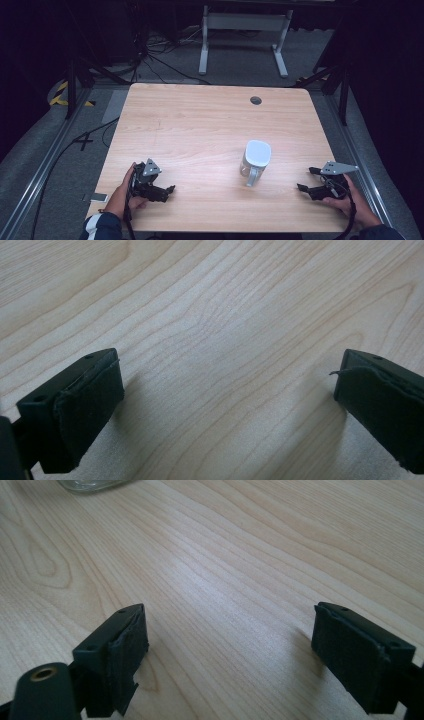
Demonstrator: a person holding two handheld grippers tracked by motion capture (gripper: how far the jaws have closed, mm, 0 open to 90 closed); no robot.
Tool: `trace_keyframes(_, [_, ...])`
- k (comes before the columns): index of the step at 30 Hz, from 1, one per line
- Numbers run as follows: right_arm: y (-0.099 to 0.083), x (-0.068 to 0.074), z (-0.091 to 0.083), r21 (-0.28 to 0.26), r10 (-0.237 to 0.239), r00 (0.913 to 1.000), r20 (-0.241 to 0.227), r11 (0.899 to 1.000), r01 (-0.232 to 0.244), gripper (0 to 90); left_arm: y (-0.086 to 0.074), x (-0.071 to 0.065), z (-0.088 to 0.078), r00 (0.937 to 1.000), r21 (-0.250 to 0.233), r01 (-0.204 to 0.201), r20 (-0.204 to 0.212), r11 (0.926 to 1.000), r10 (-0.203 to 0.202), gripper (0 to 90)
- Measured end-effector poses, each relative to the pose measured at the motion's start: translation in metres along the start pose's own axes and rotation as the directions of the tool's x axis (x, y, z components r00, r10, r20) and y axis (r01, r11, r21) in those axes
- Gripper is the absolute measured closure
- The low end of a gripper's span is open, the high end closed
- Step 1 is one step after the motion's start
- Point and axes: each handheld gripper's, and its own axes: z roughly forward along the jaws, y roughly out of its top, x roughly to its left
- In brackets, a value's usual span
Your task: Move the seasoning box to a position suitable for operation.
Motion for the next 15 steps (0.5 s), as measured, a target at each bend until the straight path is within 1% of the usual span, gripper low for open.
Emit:
trace_keyframes(2, [0.0000,0.0000,0.0000,0.000,0.000,1.0000,0.000,1.000,0.000,14.8,-0.0001,-0.0003,0.0000,1.0000,0.000,0.004,0.001,1.0000,-0.004,0.0])
trace_keyframes(5, [0.0001,0.0000,0.0002,0.000,0.000,1.0000,-0.001,1.000,0.000,14.8,-0.0001,0.0005,-0.0005,1.0000,0.003,-0.006,0.000,1.0000,0.006,0.0])
trace_keyframes(7, [0.0002,-0.0002,0.0004,-0.001,0.000,1.0000,-0.003,1.000,0.000,14.7,-0.0010,-0.0004,-0.0009,1.0000,-0.004,0.000,0.002,1.0000,0.000,0.6])
trace_keyframes(10, [0.0007,-0.0005,0.0005,0.002,0.003,1.0000,-0.004,1.000,-0.003,14.7,-0.0024,-0.0014,-0.0025,1.0000,-0.014,-0.005,0.006,0.9999,0.005,2.3])
trace_keyframes(11, [0.0013,-0.0011,0.0004,0.008,-0.001,1.0000,-0.004,1.000,0.001,14.7,-0.0020,-0.0012,-0.0039,0.9999,0.000,-0.012,0.008,0.9999,0.012,4.4])
trace_keyframes(13, [0.0022,-0.0020,0.0006,0.013,-0.005,1.0000,-0.007,1.000,0.005,14.8,-0.0020,-0.0005,-0.0034,0.9997,-0.006,-0.019,0.016,0.9998,0.019,5.0])
trace_keyframes(14, [0.0025,-0.0023,0.0004,0.017,-0.007,0.9999,-0.009,1.000,0.007,15.3,-0.0019,0.0004,-0.0026,0.9994,-0.014,-0.029,0.018,0.9995,0.029,5.1])
trace_keyframes(15, [0.0028,-0.0030,-0.0001,0.020,-0.010,0.9999,-0.010,1.000,0.010,16.7,-0.0015,0.0005,-0.0018,0.9992,-0.015,-0.026,0.029,0.9995,0.027,5.0])
